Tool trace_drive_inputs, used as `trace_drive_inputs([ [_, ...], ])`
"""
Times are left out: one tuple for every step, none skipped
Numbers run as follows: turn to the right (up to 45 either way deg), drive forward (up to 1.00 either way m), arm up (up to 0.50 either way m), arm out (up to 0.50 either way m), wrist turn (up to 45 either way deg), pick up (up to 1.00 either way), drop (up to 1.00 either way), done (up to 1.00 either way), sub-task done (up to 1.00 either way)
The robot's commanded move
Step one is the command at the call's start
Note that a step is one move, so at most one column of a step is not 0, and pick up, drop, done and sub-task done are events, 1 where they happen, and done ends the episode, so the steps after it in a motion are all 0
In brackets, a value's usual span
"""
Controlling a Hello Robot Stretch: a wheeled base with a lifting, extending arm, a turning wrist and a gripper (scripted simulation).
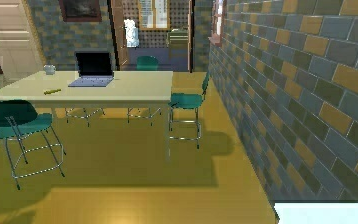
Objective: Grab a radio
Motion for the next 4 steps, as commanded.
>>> trace_drive_inputs([
  [0.0,0.0,0.5,0.0,0.0,0.0,0.0,0.0,0.0],
  [0.0,0.0,0.38,0.0,0.0,0.0,0.0,0.0,0.0],
  [0.0,0.0,0.0,0.1,0.0,0.0,0.0,0.0,0.0],
  [0.0,0.0,0.0,0.0,45.0,0.0,0.0,0.0,0.0],
])
